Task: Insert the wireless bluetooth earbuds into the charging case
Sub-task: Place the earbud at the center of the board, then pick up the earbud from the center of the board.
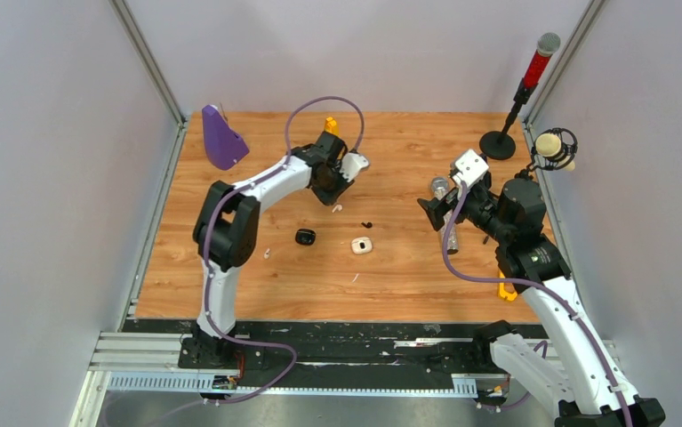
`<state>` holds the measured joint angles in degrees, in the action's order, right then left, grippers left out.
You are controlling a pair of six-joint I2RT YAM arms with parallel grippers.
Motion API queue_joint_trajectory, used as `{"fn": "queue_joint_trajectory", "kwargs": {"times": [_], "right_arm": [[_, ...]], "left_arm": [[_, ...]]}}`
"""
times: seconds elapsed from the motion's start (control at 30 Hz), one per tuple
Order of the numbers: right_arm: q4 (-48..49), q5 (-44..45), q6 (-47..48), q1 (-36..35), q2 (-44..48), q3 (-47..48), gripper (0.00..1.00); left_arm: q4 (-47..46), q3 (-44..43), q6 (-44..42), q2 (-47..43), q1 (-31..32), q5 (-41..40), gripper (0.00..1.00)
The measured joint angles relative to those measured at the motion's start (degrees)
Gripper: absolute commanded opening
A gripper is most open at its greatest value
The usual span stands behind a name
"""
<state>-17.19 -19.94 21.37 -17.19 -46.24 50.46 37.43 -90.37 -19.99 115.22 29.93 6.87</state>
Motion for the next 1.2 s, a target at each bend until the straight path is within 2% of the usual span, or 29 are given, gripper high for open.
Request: {"fn": "queue_joint_trajectory", "kwargs": {"times": [0.13,0.33,0.37,0.43,0.57,0.73,0.8,0.93,1.07,1.2], "right_arm": [[0.0,0.2,0.0,0.0,0.0,0.0,1.00],[0.2,0.4,0.0,0.5,-0.1,0.0,1.00],[0.2,0.4,0.0,0.5,-0.1,0.0,1.00],[0.2,0.4,0.0,0.5,-0.2,0.0,1.00],[0.2,0.4,0.0,0.5,-0.3,0.0,1.00],[0.3,0.3,0.0,0.5,-0.3,0.0,1.00],[0.3,0.2,0.0,0.5,-0.2,0.0,1.00],[0.3,-0.2,0.0,0.5,0.2,0.0,1.00],[0.3,-0.7,0.0,0.5,0.4,0.0,1.00],[0.3,-1.2,0.0,0.5,0.7,0.0,1.00]], "left_arm": [[-0.1,-9.0,0.9,8.9,2.9,0.3,0.31],[0.4,-15.8,2.4,13.9,4.2,0.9,0.74],[0.5,-16.2,2.8,13.9,4.3,1.0,0.88],[0.2,-16.3,2.8,13.6,4.5,1.0,0.98],[-0.1,-10.9,2.9,9.2,4.5,0.5,1.00],[1.6,4.9,1.3,-6.4,3.3,-1.6,1.00],[2.7,10.2,0.3,-12.6,2.1,-2.4,1.00],[4.5,20.6,-1.0,-22.3,-4.2,-3.5,1.00],[5.2,30.4,-1.6,-27.5,-9.9,-5.9,0.97],[4.8,36.5,-1.7,-28.7,-11.4,-7.3,0.93]]}}
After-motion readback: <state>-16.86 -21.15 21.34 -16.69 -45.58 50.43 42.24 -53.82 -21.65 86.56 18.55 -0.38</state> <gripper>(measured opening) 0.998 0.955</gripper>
